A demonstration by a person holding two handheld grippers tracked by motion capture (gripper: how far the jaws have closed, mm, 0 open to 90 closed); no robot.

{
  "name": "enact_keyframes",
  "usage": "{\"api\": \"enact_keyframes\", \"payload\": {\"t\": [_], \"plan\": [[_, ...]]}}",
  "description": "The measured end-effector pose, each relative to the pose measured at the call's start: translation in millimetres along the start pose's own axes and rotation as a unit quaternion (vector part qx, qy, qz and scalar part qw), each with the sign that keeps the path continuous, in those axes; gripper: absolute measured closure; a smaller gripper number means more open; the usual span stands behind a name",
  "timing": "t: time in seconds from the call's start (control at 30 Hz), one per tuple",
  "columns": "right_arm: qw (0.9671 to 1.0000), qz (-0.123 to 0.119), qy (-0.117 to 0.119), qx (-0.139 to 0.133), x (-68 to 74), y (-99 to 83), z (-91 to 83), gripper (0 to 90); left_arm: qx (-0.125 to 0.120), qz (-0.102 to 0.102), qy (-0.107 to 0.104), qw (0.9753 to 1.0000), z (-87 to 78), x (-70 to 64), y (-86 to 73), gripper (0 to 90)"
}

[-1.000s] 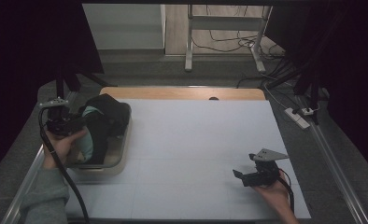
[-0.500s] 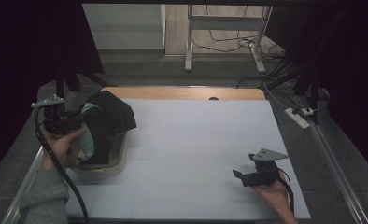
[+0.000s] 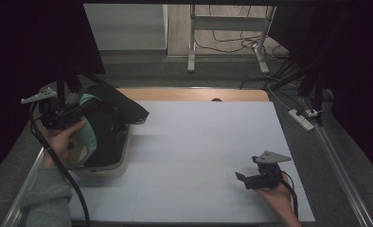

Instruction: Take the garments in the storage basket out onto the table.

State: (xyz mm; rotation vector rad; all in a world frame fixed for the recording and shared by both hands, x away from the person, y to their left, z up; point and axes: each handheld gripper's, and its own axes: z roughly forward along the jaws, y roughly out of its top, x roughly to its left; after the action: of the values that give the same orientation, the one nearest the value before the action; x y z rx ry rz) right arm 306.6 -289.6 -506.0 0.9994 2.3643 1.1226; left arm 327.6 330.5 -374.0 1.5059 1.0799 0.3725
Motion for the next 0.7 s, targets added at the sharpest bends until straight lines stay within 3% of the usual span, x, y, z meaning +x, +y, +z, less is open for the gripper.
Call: {"api": "enact_keyframes", "payload": {"t": [0.13, 0.27, 0.5, 0.7], "plan": [[1.0000, -0.001, 0.000, -0.001, 0.3, 0.0, -0.9, 5.7, -0.002, 0.013, -0.009, 0.9999, 1.4, -9.3, 5.9, 71.7], [1.0000, -0.001, 0.002, -0.003, -0.2, 0.0, -1.4, 5.7, -0.003, 0.011, -0.018, 0.9998, 2.1, -10.8, 10.9, 71.6], [1.0000, -0.001, 0.002, -0.006, -0.2, 0.4, -3.1, 5.7, -0.018, 0.023, -0.021, 0.9994, 0.4, -22.2, 25.6, 71.6], [1.0000, -0.001, 0.001, -0.008, 0.5, 0.3, -2.9, 5.7, -0.038, 0.017, -0.040, 0.9983, -0.5, -26.6, 32.4, 71.6]]}}
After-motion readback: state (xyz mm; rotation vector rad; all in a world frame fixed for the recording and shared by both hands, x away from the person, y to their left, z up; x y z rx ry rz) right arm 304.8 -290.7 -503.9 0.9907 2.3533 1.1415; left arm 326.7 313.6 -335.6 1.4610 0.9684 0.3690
